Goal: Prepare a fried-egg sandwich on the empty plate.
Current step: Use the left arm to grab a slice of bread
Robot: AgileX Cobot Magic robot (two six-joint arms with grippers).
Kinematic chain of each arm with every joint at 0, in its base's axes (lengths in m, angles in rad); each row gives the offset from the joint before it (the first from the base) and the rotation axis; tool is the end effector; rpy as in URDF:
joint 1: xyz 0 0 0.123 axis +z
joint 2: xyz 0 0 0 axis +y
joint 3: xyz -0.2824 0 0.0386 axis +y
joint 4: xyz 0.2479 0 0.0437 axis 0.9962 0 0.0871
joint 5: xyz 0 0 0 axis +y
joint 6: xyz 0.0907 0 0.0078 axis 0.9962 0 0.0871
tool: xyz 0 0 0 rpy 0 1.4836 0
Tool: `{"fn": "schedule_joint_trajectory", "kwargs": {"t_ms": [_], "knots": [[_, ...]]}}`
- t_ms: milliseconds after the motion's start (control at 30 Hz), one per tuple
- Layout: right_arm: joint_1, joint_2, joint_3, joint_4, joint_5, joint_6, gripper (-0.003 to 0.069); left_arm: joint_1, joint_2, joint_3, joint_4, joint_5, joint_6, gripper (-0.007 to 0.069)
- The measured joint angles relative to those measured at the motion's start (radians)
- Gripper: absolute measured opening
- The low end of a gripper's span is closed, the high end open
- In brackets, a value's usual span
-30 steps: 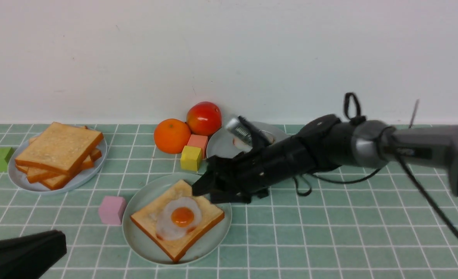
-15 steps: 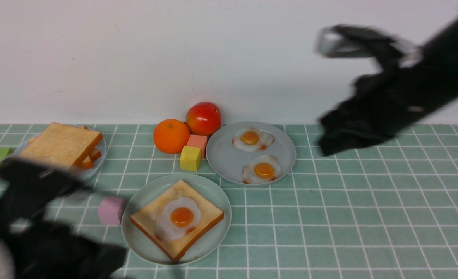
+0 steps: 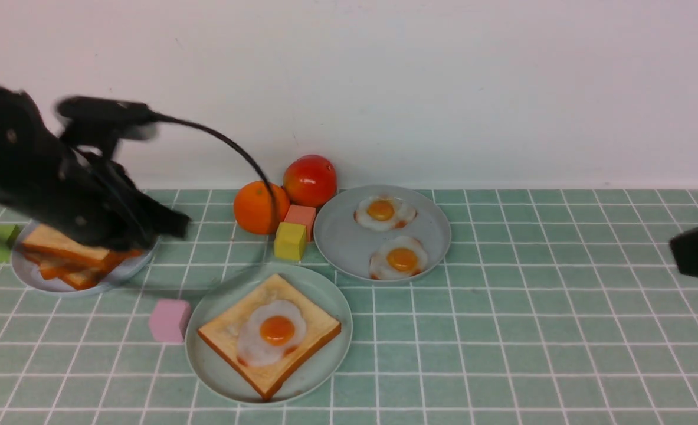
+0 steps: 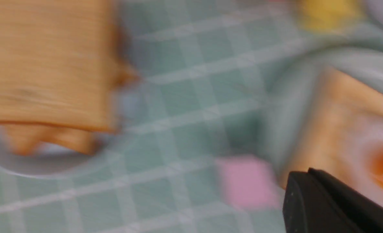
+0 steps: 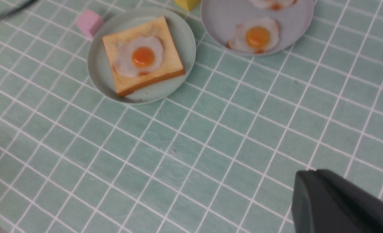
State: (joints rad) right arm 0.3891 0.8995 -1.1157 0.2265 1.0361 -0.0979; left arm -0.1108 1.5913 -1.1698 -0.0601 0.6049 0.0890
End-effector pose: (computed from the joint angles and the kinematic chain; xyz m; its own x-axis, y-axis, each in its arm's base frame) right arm 0.1361 0.0748 0.4049 -0.6205 -0.2343 -0.7484 -0.4948 0.8574 0.1418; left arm 0.3397 -0.0409 0.2695 -0.7959 0.1283 -0.5917 0.1622 0.9868 -0.0042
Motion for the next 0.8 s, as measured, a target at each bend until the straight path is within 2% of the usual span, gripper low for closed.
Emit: {"fn": "schedule_joint_trajectory", "kwargs": {"t_ms": [133, 200, 233, 400, 500, 667, 800], "knots": [[0.000, -0.018, 0.005, -0.001, 0.001, 0.000, 0.0006, 0.062, 0.104, -0.087, 0.030, -0.003, 0.018, 0.0011], [0.000, -0.021, 0.005, -0.002, 0.001, 0.000, 0.0006, 0.082, 0.181, -0.146, 0.100, -0.019, 0.041, 0.0096], [0.000, -0.021, 0.005, -0.002, 0.001, 0.000, 0.0006, 0.082, 0.181, -0.146, 0.100, -0.019, 0.041, 0.0096], [0.000, -0.013, 0.009, 0.001, 0.001, 0.000, 0.0006, 0.083, 0.283, -0.187, 0.198, -0.126, 0.051, 0.0324], [0.000, -0.010, 0.019, 0.011, 0.000, 0.000, 0.0006, 0.083, 0.335, -0.187, 0.214, -0.188, 0.051, 0.0395], [0.000, -0.010, 0.043, 0.045, 0.000, 0.000, 0.0006, 0.083, 0.407, -0.188, 0.231, -0.243, 0.051, 0.0402], [0.000, -0.010, 0.049, 0.082, 0.001, 0.000, 0.0008, 0.083, 0.425, -0.195, 0.243, -0.272, 0.011, 0.0336]]}}
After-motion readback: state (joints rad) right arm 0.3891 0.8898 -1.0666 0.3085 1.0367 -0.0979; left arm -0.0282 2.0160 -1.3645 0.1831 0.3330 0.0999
